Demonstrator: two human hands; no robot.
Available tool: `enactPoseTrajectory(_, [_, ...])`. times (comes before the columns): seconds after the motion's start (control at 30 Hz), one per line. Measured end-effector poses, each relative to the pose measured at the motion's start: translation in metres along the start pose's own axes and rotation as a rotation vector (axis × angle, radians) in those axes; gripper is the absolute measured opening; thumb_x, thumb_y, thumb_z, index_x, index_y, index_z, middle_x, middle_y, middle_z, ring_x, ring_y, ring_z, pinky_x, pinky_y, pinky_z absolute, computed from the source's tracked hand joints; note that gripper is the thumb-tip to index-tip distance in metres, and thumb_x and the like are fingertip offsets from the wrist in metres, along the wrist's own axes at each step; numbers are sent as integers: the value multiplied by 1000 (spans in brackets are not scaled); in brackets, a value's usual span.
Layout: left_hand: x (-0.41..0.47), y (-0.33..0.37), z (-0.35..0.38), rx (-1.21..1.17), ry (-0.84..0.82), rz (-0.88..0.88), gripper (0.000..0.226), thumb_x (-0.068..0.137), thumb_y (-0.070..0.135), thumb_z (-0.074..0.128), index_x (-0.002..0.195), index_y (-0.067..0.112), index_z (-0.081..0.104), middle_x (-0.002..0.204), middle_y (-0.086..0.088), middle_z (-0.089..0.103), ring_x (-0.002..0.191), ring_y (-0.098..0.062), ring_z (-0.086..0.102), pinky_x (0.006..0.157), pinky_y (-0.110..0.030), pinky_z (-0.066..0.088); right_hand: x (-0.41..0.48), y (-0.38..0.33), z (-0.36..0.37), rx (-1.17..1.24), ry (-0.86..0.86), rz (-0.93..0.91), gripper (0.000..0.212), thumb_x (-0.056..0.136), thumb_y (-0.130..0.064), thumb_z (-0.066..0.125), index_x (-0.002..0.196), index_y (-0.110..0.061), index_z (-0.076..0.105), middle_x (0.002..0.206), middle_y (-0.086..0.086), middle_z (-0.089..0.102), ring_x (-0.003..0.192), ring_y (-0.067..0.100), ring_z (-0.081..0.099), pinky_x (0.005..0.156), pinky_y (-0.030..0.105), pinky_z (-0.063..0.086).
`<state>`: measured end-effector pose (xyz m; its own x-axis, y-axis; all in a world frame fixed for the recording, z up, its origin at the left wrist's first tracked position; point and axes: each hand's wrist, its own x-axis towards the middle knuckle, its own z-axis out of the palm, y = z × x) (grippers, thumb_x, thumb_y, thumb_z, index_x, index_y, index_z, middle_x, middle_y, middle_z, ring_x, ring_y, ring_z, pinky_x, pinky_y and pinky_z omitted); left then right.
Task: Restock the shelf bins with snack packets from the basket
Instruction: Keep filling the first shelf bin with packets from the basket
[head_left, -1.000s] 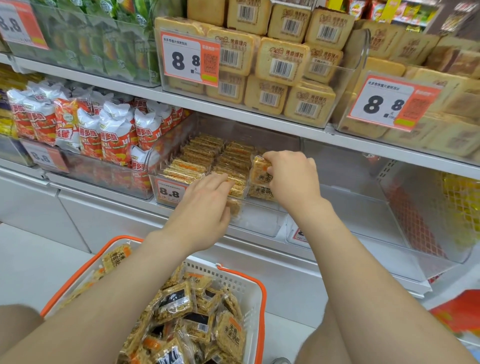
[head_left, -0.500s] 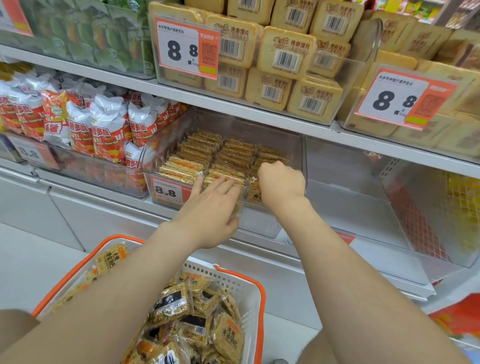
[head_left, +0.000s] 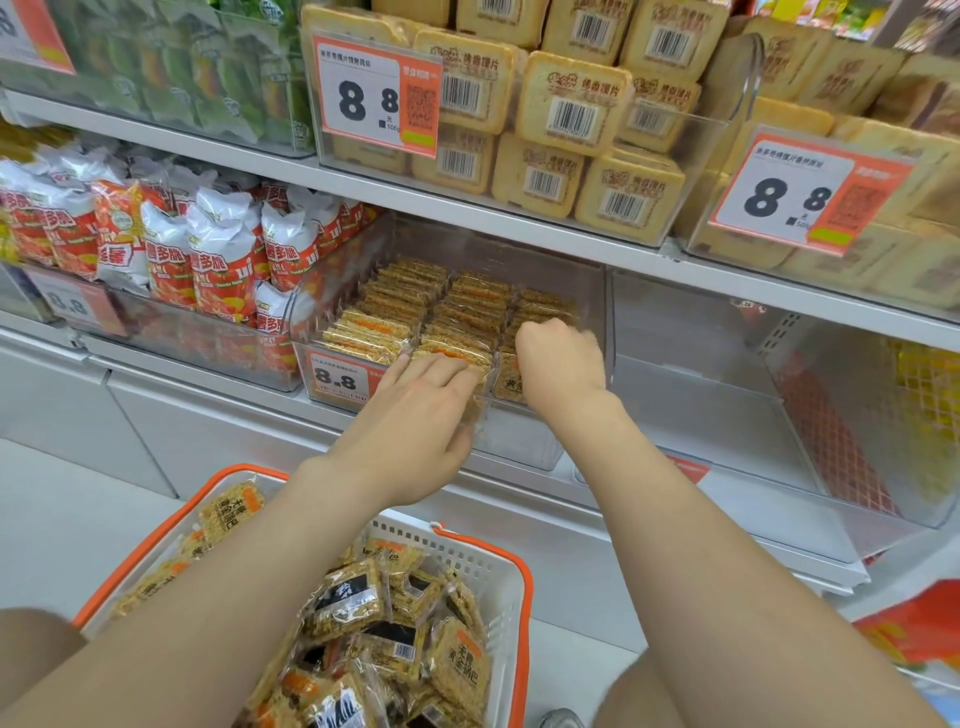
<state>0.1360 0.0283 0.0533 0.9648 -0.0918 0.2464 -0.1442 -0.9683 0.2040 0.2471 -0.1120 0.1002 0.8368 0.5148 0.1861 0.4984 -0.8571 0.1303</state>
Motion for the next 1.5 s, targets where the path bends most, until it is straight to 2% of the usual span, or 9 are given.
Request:
enactPoseTrajectory(0.23, [-22, 0, -4, 54, 123, -16, 17, 96, 27, 53, 112, 22, 55, 109, 3, 49, 102, -22, 45, 85, -41, 46, -31, -10, -10, 196, 195, -84, 22, 82, -2, 61, 97, -12, 73, 99, 9, 70, 92, 34, 65, 75, 41, 54])
enactPoseTrajectory(0.43, [-49, -4, 6, 17, -217, -138, 8, 98, 32, 49, 97, 28, 56, 87, 3, 65, 82, -26, 66, 67, -42, 57, -78, -48, -9, 281, -227, -275, 8, 86, -12, 56, 82, -15, 63, 75, 4, 53, 72, 31, 57, 60, 35, 48])
enactPoseTrajectory(0.63, [-76, -6, 32, 81, -707, -174, 29, 99, 41, 56, 121, 26, 67, 110, 1, 63, 102, -26, 65, 85, -38, 55, -95, -66, 23, 32, -760, -433, 25, 92, -7, 51, 67, -13, 49, 68, 6, 50, 64, 26, 44, 58, 35, 38])
enactPoseTrajectory(0.93, [-103, 11, 81, 165, -1253, -49, 59, 99, 25, 69, 154, 17, 49, 150, -3, 53, 121, -28, 61, 85, -37, 54, -91, -91, 26, 38, -797, -506, 24, 93, -6, 47, 70, -12, 45, 71, 6, 44, 68, 28, 37, 59, 36, 33])
enactPoseTrajectory(1.1, [-112, 13, 93, 240, -1278, 13, 69, 101, 4, 57, 163, 23, 35, 164, -8, 31, 109, -29, 61, 63, -31, 49, -88, -99, 28, 64, -781, -534, 24, 94, -4, 47, 70, -12, 45, 69, 4, 39, 65, 25, 32, 55, 34, 30])
enactPoseTrajectory(1.27, [-120, 12, 100, 224, -1244, 3, 58, 99, 20, 71, 152, 15, 49, 151, -6, 51, 128, -30, 57, 93, -36, 51, -84, -99, 31, 61, -780, -484, 18, 93, -6, 46, 79, -8, 56, 75, 7, 51, 67, 29, 45, 57, 34, 39])
enactPoseTrajectory(1.33, [-116, 11, 94, 159, -1259, -16, 57, 98, 20, 73, 150, 13, 50, 147, -4, 55, 126, -28, 57, 91, -35, 47, -81, -94, 31, 96, -805, -477, 26, 93, -11, 48, 104, -5, 71, 103, 12, 72, 91, 36, 69, 75, 40, 58])
enactPoseTrajectory(1.4, [-110, 8, 89, 91, -1241, -35, 47, 97, 20, 74, 140, 13, 55, 137, -4, 58, 110, -24, 56, 82, -31, 45, -76, -86, 29, 132, -789, -454, 39, 92, -14, 49, 123, -5, 71, 127, 15, 70, 116, 37, 67, 94, 51, 59])
enactPoseTrajectory(1.5, [-98, 0, 75, -79, -1105, -141, 35, 96, 26, 75, 126, 22, 58, 119, 4, 59, 100, -20, 58, 83, -34, 52, -67, -69, 20, 153, -720, -439, 41, 89, -14, 50, 123, -1, 69, 127, 20, 68, 120, 42, 63, 96, 60, 57])
